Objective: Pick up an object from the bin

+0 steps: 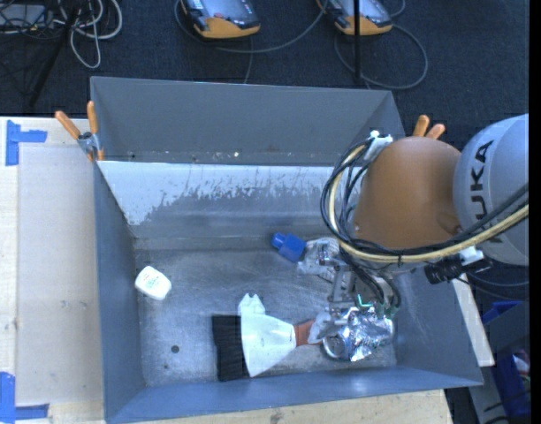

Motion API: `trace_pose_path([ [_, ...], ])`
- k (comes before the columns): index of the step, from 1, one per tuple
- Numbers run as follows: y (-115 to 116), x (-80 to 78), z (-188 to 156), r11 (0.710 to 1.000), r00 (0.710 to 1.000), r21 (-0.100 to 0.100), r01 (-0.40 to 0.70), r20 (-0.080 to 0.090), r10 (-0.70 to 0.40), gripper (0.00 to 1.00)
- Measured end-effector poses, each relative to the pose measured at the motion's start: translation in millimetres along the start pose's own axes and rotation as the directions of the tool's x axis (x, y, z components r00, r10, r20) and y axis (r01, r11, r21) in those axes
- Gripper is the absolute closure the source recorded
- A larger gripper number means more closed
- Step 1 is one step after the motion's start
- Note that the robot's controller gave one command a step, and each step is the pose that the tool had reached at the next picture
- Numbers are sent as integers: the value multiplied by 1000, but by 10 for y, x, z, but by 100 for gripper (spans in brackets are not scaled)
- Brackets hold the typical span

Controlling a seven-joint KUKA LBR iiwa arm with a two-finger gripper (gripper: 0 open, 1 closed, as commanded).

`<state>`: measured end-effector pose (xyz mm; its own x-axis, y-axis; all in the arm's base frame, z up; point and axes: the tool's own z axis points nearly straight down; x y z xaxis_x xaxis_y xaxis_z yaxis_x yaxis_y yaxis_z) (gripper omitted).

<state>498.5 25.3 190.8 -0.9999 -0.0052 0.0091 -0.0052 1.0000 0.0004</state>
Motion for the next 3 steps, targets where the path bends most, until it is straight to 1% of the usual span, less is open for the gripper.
trace_pose_path([
  [1, -1, -15, -28, 1000, 1000, 0, -1, 7, 1, 0],
  [2, -23, -98, 428, 1000, 1000, 0, -5, 15, 5, 0],
  [3, -134, -47, 858, 990, 990, 1, 142, 6, -142, 0],
])
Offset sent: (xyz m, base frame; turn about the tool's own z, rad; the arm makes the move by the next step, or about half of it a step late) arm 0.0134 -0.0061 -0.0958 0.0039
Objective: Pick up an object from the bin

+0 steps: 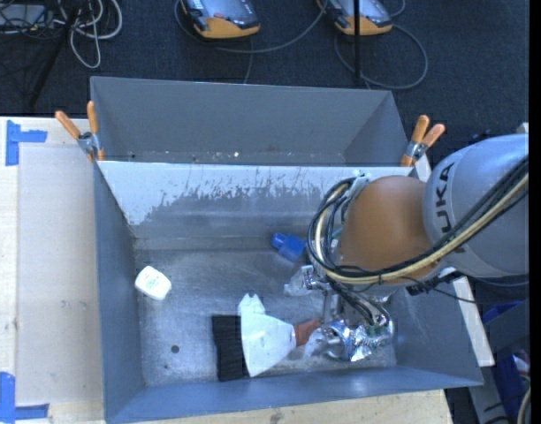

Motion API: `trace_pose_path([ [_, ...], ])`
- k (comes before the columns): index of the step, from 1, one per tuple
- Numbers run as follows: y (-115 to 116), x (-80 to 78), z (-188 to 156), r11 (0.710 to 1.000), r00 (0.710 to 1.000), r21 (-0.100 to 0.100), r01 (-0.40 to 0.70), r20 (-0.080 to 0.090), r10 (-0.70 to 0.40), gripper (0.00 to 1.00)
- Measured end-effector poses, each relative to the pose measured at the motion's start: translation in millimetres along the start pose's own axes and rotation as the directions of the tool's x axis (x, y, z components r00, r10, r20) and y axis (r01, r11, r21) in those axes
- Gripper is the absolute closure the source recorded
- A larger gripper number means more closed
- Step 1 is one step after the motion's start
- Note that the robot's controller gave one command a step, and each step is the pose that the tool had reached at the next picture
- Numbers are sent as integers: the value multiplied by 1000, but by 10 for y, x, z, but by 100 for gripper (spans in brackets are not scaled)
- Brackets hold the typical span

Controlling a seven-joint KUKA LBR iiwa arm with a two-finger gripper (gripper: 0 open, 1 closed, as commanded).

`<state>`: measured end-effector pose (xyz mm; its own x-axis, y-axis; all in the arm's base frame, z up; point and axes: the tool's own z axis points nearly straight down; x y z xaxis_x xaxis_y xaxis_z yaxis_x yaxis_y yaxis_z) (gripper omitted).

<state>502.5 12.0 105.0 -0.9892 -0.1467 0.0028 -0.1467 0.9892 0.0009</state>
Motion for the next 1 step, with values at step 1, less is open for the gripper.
trace_pose_path([
  [1, -90, -52, 274, 969, 969, -2, 248, -19, -248, 100],
])
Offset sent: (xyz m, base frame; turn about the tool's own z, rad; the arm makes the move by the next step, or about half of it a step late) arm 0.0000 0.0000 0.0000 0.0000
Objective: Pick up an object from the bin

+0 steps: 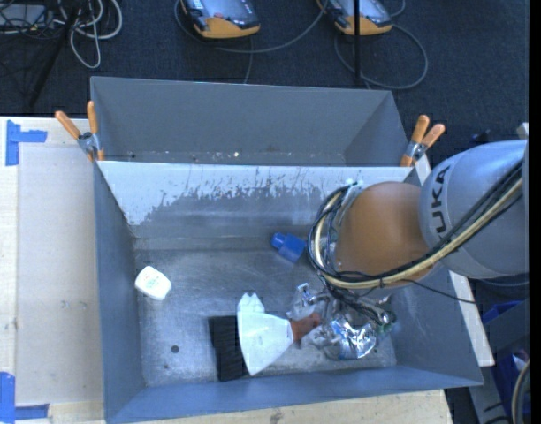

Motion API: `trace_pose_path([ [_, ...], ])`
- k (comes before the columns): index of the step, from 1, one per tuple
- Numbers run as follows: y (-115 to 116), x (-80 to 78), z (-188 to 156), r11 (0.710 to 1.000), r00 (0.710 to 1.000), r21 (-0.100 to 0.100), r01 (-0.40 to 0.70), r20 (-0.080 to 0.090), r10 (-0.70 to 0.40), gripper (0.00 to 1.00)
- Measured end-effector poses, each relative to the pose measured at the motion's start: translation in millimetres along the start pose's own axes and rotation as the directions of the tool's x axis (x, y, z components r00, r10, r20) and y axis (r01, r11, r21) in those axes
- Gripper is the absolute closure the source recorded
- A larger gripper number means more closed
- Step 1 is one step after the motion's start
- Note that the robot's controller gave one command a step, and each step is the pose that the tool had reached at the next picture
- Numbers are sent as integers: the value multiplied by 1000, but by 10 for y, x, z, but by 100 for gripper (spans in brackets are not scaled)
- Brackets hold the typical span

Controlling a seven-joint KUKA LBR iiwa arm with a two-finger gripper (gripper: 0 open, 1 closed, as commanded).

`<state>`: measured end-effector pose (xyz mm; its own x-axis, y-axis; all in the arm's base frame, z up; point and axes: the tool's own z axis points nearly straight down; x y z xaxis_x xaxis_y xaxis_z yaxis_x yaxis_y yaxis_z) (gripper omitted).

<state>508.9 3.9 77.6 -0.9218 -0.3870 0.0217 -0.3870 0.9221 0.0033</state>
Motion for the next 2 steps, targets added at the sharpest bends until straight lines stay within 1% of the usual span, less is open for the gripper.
trace_pose_path([
  [2, 6, 9, -23, 1000, 1000, 0, 0, 1, 0, 100],
])
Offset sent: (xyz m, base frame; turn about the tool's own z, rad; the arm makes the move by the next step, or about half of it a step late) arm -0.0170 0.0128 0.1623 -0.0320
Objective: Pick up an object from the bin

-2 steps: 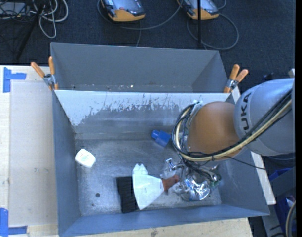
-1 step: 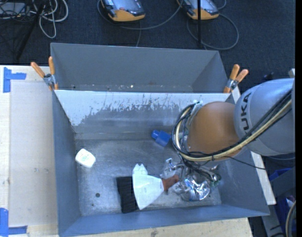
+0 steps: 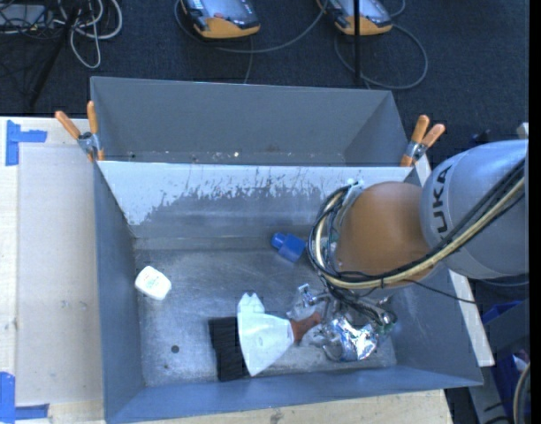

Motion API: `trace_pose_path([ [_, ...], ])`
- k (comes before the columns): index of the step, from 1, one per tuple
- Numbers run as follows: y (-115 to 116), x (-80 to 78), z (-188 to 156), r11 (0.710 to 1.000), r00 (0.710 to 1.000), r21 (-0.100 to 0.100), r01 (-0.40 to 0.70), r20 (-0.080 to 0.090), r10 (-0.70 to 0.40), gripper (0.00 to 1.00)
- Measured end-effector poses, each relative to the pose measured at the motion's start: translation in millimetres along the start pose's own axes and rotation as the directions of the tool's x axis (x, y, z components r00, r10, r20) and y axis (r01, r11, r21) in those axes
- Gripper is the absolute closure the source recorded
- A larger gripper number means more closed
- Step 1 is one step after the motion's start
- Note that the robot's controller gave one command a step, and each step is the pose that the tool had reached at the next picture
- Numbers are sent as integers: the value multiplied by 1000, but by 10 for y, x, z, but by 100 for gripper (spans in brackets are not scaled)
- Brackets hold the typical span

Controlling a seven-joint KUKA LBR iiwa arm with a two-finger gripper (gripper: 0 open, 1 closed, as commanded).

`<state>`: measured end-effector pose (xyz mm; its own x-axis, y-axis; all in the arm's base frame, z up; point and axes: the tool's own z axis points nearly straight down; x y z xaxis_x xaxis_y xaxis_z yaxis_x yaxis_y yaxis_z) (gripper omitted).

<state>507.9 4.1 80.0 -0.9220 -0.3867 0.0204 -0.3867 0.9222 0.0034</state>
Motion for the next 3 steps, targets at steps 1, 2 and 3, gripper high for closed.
trace_pose_path([
  [1, 163, -216, -308, 998, 998, 7, 59, 26, -59, 100],
  [2, 223, -43, -285, 999, 999, 0, 50, 15, -50, 100],
  [3, 356, -351, -1499, 998, 998, 4, 59, 20, -59, 100],
])
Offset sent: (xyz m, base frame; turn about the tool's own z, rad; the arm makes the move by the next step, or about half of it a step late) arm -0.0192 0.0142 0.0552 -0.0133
